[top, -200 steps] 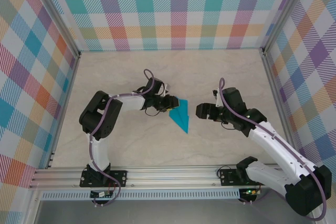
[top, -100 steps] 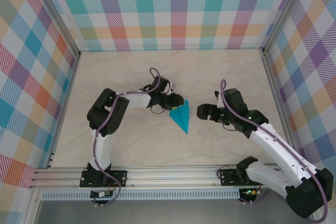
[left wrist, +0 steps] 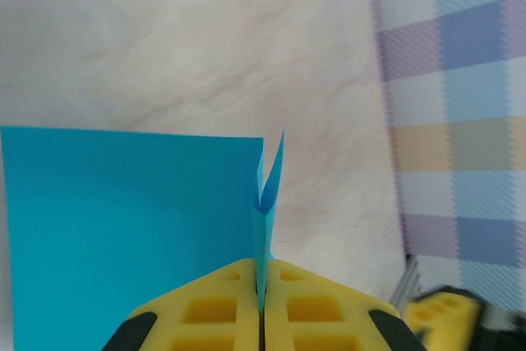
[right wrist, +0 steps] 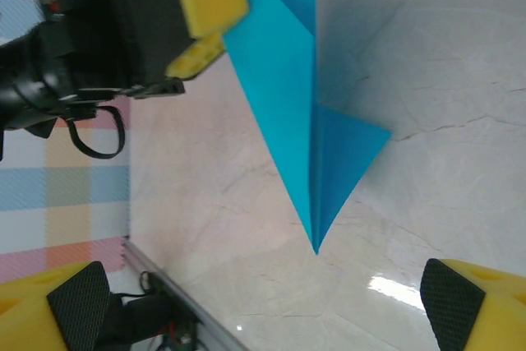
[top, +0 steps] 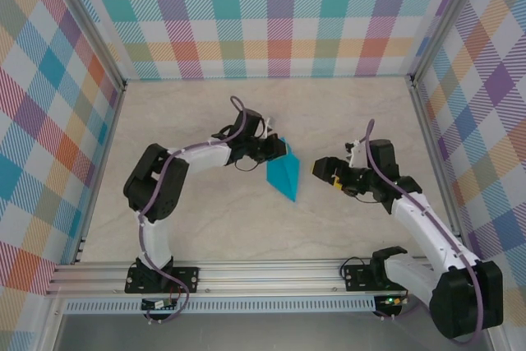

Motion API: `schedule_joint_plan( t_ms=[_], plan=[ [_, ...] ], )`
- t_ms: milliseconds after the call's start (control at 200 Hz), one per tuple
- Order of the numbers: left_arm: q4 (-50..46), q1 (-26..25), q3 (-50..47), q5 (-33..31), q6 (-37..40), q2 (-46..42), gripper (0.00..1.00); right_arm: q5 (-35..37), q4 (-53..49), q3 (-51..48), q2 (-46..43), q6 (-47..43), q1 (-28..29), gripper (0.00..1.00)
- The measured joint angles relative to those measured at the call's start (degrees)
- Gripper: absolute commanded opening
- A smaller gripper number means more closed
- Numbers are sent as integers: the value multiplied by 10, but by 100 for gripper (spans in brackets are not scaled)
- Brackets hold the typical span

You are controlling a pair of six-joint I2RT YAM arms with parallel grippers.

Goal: Fold a paper plane with a square sheet of paper (fold left side to right side)
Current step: Turn over the paper at the center of the table.

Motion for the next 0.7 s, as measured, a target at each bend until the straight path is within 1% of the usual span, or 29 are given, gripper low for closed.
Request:
schedule_joint_plan(
  t_ms=[160, 295, 495, 645, 700],
  plan=[
    [-7, 3, 28, -7, -1, -88, 6, -87, 88, 0, 21, 39, 0, 100],
    [-2, 4, 46, -6, -12, -128, 6, -127, 147, 1, 40, 68, 9, 100],
    [9, 4, 47, 6, -44, -144, 6, -144, 217, 6, 62, 98, 53, 100],
    [20, 4, 46, 24, -70, -144, 6, -145, 268, 20, 78, 122, 72, 100],
    [31, 4, 43, 30, -80, -144, 6, -145, 285, 28, 86, 131, 76, 94]
  ],
)
